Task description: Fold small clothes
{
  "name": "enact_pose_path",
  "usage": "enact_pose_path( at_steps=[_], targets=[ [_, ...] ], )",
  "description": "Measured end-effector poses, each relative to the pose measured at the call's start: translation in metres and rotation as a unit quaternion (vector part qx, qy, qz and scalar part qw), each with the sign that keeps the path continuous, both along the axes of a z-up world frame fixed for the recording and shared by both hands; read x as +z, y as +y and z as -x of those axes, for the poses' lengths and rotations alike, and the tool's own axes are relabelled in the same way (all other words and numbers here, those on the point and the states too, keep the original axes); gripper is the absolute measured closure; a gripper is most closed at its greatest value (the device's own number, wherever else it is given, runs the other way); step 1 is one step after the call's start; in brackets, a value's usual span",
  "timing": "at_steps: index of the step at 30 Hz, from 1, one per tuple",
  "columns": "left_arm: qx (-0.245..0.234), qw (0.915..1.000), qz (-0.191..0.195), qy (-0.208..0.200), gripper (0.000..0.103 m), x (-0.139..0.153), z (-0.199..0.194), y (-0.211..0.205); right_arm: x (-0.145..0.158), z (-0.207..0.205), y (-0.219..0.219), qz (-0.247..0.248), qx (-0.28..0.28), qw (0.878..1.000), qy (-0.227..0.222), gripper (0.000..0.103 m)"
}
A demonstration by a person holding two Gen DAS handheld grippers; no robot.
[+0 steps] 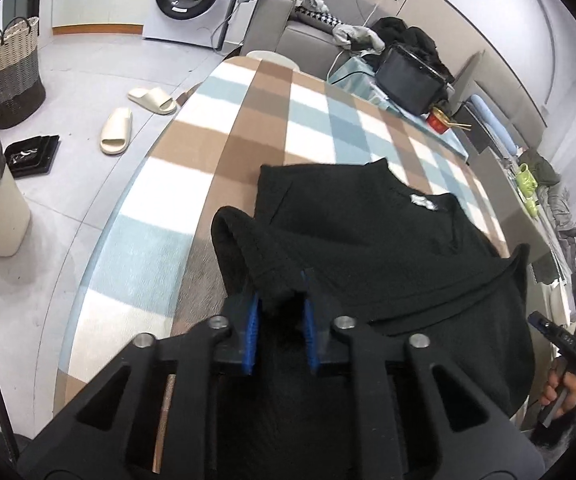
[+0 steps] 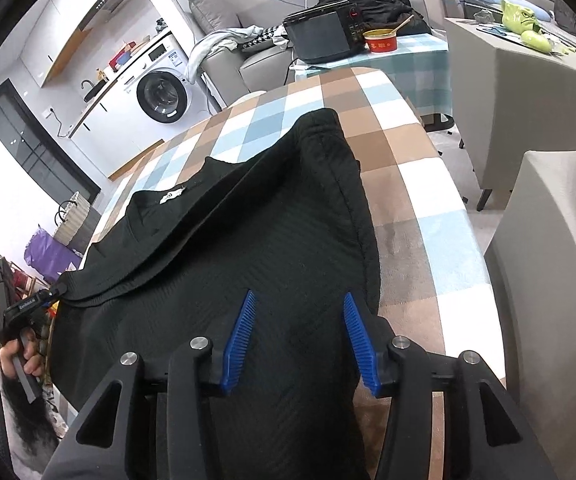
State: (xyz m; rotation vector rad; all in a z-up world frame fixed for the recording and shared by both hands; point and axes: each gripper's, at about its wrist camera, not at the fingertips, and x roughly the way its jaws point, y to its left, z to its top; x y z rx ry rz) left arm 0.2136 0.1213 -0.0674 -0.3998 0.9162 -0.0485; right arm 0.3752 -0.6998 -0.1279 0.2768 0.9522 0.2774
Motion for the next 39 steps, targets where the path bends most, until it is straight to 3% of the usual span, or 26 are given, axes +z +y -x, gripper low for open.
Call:
enact_pose_path(
  at_steps=[4, 13, 16, 19, 20, 25, 26, 35, 36, 37, 39],
  targets=[
    [0.006, 0.9993, 0.026, -0.026, 0.099, 0.012, -0.004, 0.002, -0.001, -0.003, -0.004, -0.006, -0.008, 1.000, -0.001, 0.052],
    [0.012, 0.9957, 0.044, -0.081, 0.099, 0.048, -0.044, 0.013, 0.004, -0.019, -0.010, -0.009, -0.021, 1.000, -0.005, 0.052],
    [0.023, 0.9952, 0.050, -0.081, 0.099, 0.050, -0.069, 0.020, 0.007, -0.028, -0.014, -0.013, -0.031, 0.999, -0.011, 0.052],
    [0.048, 0.9960, 0.068, -0.033, 0.091, 0.028, -0.095, 0.027, 0.008, -0.035, -0.015, -0.006, -0.042, 0.999, -0.014, 0.052],
    [0.054, 0.9964, 0.063, -0.020, 0.082, 0.021, -0.099, 0.026, 0.008, -0.038, -0.014, 0.008, -0.048, 0.999, -0.018, 0.052],
    [0.053, 0.9979, 0.032, -0.019, 0.048, 0.005, -0.093, 0.019, 0.001, -0.053, -0.007, 0.031, -0.048, 0.998, -0.001, 0.052],
    [0.053, 0.9979, 0.030, -0.024, 0.046, 0.004, -0.091, 0.019, 0.000, -0.056, -0.007, 0.031, -0.048, 0.998, 0.000, 0.052],
    [0.030, 0.9991, -0.029, -0.010, 0.043, -0.010, -0.083, 0.013, -0.010, -0.105, -0.010, 0.003, -0.057, 0.998, 0.003, 0.053],
    [0.028, 0.9989, -0.037, -0.006, 0.043, -0.014, -0.085, 0.011, -0.013, -0.111, -0.009, -0.002, -0.059, 0.998, 0.012, 0.055],
    [0.027, 0.9986, -0.047, -0.002, 0.043, -0.017, -0.087, 0.010, -0.015, -0.114, -0.009, -0.005, -0.059, 0.998, 0.016, 0.067],
    [0.024, 0.9984, -0.051, 0.000, 0.043, -0.023, -0.092, 0.009, -0.013, -0.115, -0.005, -0.002, -0.055, 0.998, 0.007, 0.071]
  ],
)
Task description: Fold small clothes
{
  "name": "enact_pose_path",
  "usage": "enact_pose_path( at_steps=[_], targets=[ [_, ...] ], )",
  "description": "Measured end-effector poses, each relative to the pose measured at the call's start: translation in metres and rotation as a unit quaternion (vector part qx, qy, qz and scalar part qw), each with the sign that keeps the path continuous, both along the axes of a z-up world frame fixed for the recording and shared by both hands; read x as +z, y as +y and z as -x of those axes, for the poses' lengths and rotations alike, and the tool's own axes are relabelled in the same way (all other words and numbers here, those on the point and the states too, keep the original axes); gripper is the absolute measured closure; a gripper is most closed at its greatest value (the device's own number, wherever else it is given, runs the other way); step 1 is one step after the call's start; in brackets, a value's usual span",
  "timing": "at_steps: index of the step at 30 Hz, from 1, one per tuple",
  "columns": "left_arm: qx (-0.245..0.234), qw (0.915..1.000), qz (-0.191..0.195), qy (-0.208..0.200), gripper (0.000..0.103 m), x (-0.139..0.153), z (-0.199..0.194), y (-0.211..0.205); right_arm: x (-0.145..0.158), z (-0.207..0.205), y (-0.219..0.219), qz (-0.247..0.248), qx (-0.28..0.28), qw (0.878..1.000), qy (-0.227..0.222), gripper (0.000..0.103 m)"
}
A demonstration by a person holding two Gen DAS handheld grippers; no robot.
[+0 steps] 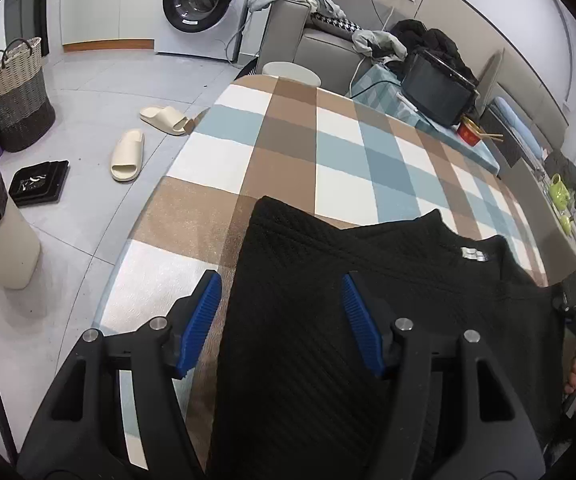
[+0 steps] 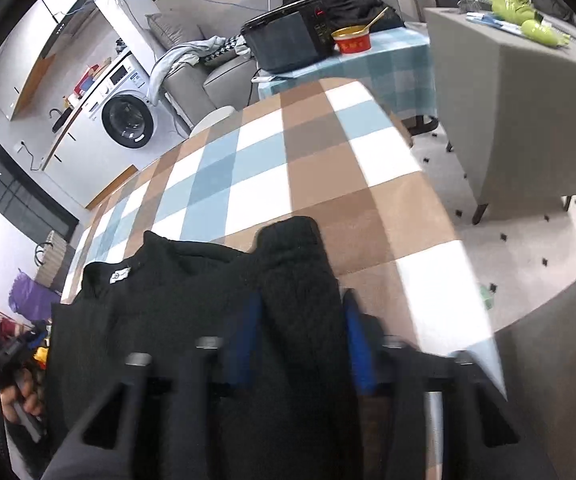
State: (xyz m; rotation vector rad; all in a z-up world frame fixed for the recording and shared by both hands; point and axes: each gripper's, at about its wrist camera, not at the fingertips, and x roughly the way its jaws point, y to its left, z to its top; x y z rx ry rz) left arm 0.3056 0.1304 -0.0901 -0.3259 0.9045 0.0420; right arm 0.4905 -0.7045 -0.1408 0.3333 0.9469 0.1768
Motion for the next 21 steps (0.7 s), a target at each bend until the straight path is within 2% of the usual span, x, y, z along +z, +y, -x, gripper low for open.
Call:
enact_pose_path(
  at_steps=[2, 4, 6, 7, 8, 9, 11, 15, 21],
  targets=[
    [0.004, 1.0000, -0.007, 0.000, 0.043, -0.004, -0.005, 0.001, 0.006, 0.004, 0.005, 0.014, 0.011, 1.000, -0.022, 0.084],
    [0.008, 0.9999, -0.011, -0.006, 0.043, -0.006, -0.011, 0.002, 0.010, 0.007, 0.006, 0.012, 0.016, 0.999, -0.034, 0.087],
    [0.009, 0.9999, -0.012, -0.009, 0.048, -0.008, -0.016, 0.002, 0.016, 0.010, 0.006, 0.010, 0.023, 0.998, -0.051, 0.091],
    [0.007, 0.9998, -0.012, -0.013, 0.063, -0.009, -0.019, 0.002, 0.019, 0.012, 0.007, 0.008, 0.027, 0.998, -0.059, 0.092],
    [0.004, 0.9998, -0.013, -0.017, 0.085, -0.010, -0.020, 0.001, 0.021, 0.015, 0.007, 0.006, 0.031, 0.997, -0.066, 0.092],
    [0.001, 0.9997, -0.015, -0.018, 0.092, -0.009, -0.020, 0.001, 0.024, 0.018, 0.008, 0.005, 0.032, 0.996, -0.078, 0.092],
    [-0.004, 0.9995, -0.013, -0.029, 0.100, -0.007, -0.018, 0.000, 0.029, 0.023, 0.009, 0.008, 0.034, 0.995, -0.094, 0.092],
    [0.002, 0.9984, 0.003, -0.056, 0.101, 0.007, -0.007, 0.005, 0.039, 0.034, 0.005, -0.009, 0.038, 0.991, -0.126, 0.093],
    [0.008, 0.9959, 0.025, -0.086, 0.102, 0.027, 0.013, 0.013, 0.053, 0.039, 0.002, 0.005, 0.034, 0.989, -0.145, 0.094]
  ],
)
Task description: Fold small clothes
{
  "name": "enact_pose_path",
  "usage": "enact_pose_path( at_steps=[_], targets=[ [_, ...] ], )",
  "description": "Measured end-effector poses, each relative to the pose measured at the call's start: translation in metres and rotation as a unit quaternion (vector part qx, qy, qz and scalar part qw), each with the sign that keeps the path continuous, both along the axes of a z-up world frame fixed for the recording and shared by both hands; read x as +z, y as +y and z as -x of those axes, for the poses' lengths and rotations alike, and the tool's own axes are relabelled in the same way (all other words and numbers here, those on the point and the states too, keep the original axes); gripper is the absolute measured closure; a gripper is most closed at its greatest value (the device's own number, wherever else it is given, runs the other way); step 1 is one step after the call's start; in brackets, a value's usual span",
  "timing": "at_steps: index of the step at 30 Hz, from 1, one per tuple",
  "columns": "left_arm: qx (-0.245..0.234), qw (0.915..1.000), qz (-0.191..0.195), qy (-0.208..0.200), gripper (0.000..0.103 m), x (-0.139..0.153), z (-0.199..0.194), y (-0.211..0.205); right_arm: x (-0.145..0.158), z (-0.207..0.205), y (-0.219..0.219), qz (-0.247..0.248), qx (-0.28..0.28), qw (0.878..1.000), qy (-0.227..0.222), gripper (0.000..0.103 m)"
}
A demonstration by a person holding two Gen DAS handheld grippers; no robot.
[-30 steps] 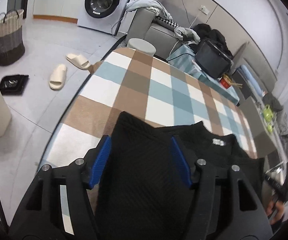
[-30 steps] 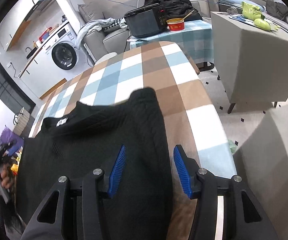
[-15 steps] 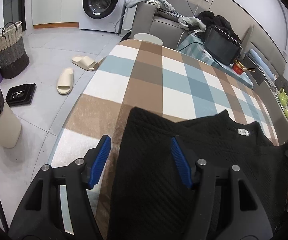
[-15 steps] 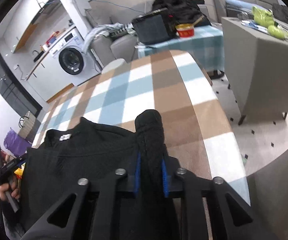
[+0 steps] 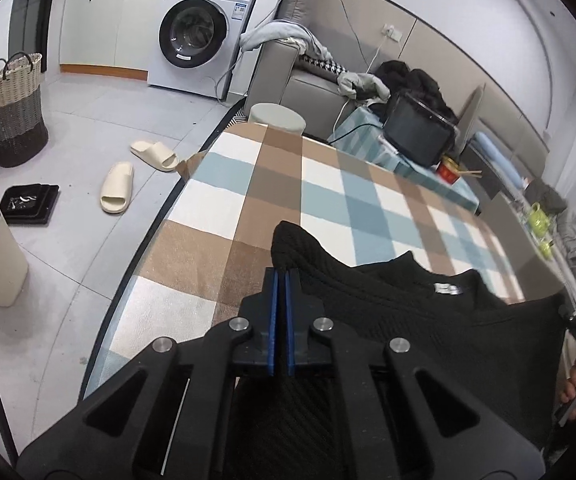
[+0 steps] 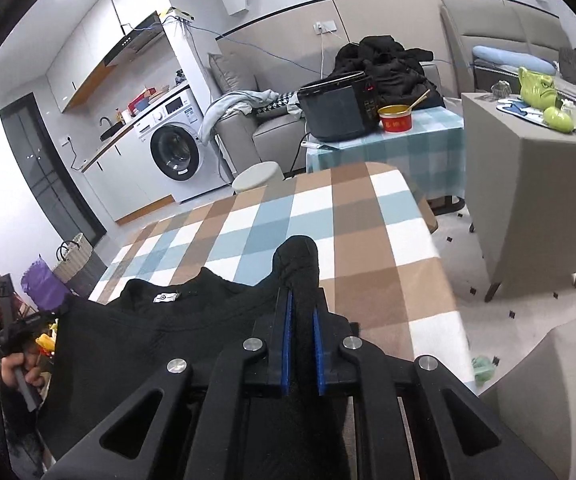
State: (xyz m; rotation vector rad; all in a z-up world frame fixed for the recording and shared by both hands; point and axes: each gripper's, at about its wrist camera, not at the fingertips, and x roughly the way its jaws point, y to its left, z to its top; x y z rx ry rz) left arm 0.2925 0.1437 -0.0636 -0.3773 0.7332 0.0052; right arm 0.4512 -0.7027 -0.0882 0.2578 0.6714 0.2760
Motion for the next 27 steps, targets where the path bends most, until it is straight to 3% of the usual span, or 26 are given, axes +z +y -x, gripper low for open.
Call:
enact_pose_path(
  at_steps=[8, 10, 12, 16, 18, 20, 22, 24, 26, 27],
  targets=[
    [0.024, 0.9997, 0.005, -0.005, 0.102, 0.008, 0.010, 0.014, 0.009, -0.015, 0.012, -0.005, -0.012, 1.000, -0.027, 0.097],
    [0.038, 0.9990, -0.009, 0.023, 0.102, 0.000, 0.004, 0.018, 0.006, -0.030, 0.017, 0.019, -0.032, 0.999, -0.004, 0.097],
    [0.065, 0.9965, -0.019, 0.048, 0.101, -0.008, 0.005, 0.022, -0.008, -0.046, 0.021, 0.047, -0.047, 0.996, 0.056, 0.092],
    [0.069, 0.9950, -0.012, 0.072, 0.082, -0.019, 0.016, 0.024, -0.024, -0.042, 0.018, 0.053, -0.047, 0.991, 0.116, 0.086],
    [0.070, 0.9943, -0.017, 0.078, 0.069, -0.020, 0.026, 0.022, -0.024, -0.029, 0.015, 0.045, -0.042, 0.991, 0.122, 0.074],
    [0.070, 0.9936, -0.025, 0.084, 0.055, -0.019, 0.037, 0.017, -0.022, -0.011, 0.015, 0.037, -0.036, 0.992, 0.119, 0.054],
    [0.062, 0.9942, -0.025, 0.084, 0.054, -0.017, 0.050, 0.009, -0.021, 0.009, 0.019, 0.048, -0.025, 0.991, 0.120, 0.051],
    [0.049, 0.9948, -0.026, 0.085, 0.045, -0.013, 0.064, -0.002, -0.021, 0.029, 0.026, 0.064, -0.011, 0.990, 0.123, 0.051],
    [0.034, 0.9955, -0.030, 0.083, 0.030, -0.008, 0.079, -0.015, -0.022, 0.045, 0.034, 0.072, 0.004, 0.989, 0.130, 0.046],
    [0.022, 0.9960, -0.035, 0.079, 0.029, -0.005, 0.087, -0.022, -0.021, 0.055, 0.039, 0.074, 0.011, 0.989, 0.130, 0.044]
  ],
)
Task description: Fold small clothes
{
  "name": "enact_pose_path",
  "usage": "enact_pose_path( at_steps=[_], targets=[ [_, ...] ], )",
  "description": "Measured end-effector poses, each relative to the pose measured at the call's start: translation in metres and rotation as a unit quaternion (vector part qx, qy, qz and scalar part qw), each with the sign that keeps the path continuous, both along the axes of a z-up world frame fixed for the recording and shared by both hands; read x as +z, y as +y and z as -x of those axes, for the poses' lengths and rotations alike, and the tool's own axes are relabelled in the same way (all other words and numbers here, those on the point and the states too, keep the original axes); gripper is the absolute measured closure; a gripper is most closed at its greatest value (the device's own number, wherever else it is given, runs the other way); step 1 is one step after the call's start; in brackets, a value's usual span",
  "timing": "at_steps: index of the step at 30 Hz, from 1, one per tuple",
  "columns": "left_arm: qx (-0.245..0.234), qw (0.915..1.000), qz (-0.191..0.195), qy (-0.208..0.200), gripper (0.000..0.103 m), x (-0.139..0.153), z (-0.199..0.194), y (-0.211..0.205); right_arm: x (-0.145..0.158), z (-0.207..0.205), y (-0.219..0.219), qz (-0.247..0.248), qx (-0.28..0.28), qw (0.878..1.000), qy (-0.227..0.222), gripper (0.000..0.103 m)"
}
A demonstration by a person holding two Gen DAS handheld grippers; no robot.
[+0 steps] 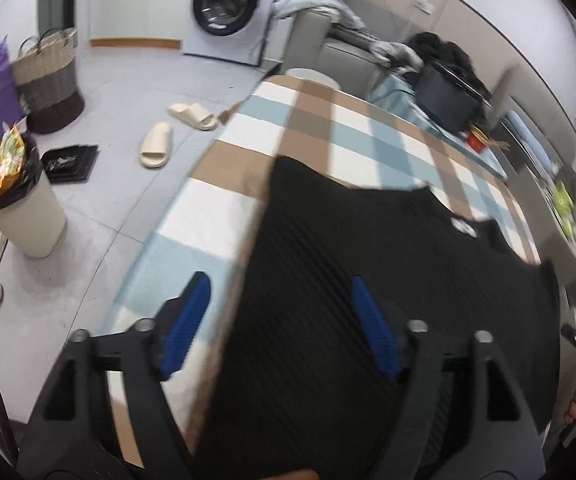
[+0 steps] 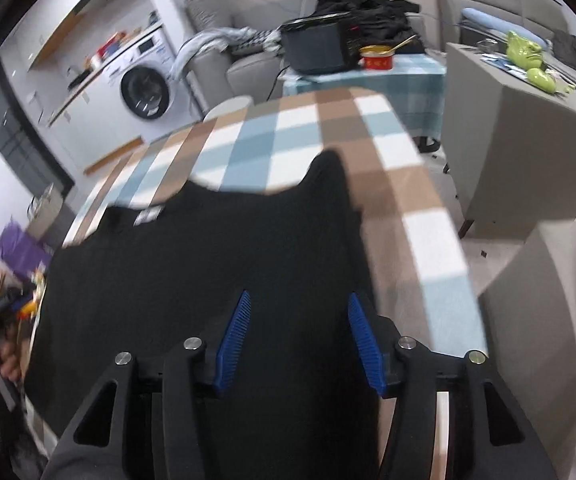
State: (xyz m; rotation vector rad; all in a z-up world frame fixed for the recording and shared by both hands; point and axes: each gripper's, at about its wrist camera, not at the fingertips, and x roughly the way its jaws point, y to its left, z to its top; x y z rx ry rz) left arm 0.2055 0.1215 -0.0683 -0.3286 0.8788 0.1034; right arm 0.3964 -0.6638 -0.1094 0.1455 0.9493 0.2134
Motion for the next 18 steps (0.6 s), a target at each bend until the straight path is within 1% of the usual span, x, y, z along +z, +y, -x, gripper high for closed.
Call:
enact_pose_path(
  at_steps=[2, 3, 5, 10, 12, 14, 16, 18],
  targets=[
    [-0.022, 0.9997, -0.007, -0.004, 0.020, 0.005, 0.017, -0.015, 0.002, 0.021, 0.009, 0.005, 0.013, 1.000, -0.006, 0.031],
    [-0.031, 0.9995, -0.009, -0.007, 0.019, 0.007, 0.026, -0.023, 0.003, 0.029, 0.013, 0.011, 0.019, 1.000, -0.011, 0.029],
    [-0.049, 0.9987, -0.013, -0.011, 0.016, 0.009, 0.040, -0.036, 0.003, 0.047, 0.022, 0.025, 0.029, 0.999, -0.021, 0.022],
    [-0.099, 0.9945, -0.030, -0.015, 0.005, 0.005, 0.068, -0.074, -0.005, 0.076, 0.032, 0.016, 0.043, 0.999, -0.028, 0.021],
    [-0.119, 0.9921, -0.036, -0.018, 0.005, 0.000, 0.079, -0.094, -0.011, 0.089, 0.040, 0.013, 0.055, 0.998, -0.032, 0.021],
    [-0.141, 0.9893, -0.033, -0.017, 0.003, -0.005, 0.087, -0.110, -0.019, 0.102, 0.048, 0.013, 0.067, 0.997, -0.027, 0.021],
    [-0.161, 0.9863, -0.035, -0.018, 0.001, -0.010, 0.096, -0.125, -0.023, 0.112, 0.056, 0.021, 0.080, 0.996, -0.031, 0.021],
    [-0.177, 0.9830, -0.046, -0.018, 0.001, -0.015, 0.102, -0.141, -0.028, 0.125, 0.069, 0.033, 0.095, 0.994, -0.032, 0.021]
  ],
)
